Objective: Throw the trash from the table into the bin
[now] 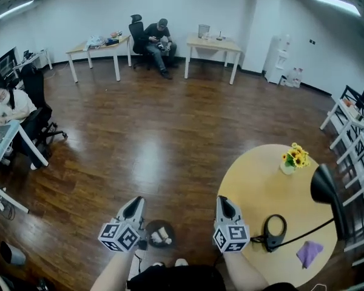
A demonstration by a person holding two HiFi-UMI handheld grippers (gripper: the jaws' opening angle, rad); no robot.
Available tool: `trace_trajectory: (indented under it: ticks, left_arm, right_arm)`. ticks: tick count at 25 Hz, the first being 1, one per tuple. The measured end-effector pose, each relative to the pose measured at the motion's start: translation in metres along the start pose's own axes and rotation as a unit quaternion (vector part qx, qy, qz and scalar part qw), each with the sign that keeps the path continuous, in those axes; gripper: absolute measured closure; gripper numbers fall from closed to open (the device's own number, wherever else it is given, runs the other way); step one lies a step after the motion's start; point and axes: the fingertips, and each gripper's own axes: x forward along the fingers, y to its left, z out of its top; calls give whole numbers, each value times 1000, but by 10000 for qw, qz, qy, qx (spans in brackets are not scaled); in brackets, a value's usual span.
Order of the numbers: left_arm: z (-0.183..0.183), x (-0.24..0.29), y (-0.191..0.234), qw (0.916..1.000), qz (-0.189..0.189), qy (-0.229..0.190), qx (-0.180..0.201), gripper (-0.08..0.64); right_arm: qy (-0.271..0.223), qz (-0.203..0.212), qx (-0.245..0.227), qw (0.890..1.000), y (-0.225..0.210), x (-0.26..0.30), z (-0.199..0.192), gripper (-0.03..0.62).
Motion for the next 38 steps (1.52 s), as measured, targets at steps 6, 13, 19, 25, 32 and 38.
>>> trace_trajectory:
  ticks: [6,13,19,25,32,38]
  left_arm:
    - [3,5,-50,9948,-1009,-41,157,523]
    - [-12,19,-110,9756,-2178,170,227,526]
    - [-46,6,-177,9443,-3240,543,206,526]
    - [-78,-19,-229,9196,-3841,819,53,526]
    - [-114,-30,-303,9077,-4122,783,122,526]
    - [-122,-26,-354,8982,-4319,773,252,526]
  right_arm:
    - [-490,-895,190,9946,-33,-66,27,591]
    - [-725,-2026,270,9762,-52,-148,27,591]
    - [-922,-3134,229,9448,-62,-258,24,591]
    - [-1170,-3835,184,9159,-74,-352,19,591]
    - [-1048,-4122,325,9045,-123,-427,-4,592]
    - [-1141,-4345,497,8920,-159,-470,1,592]
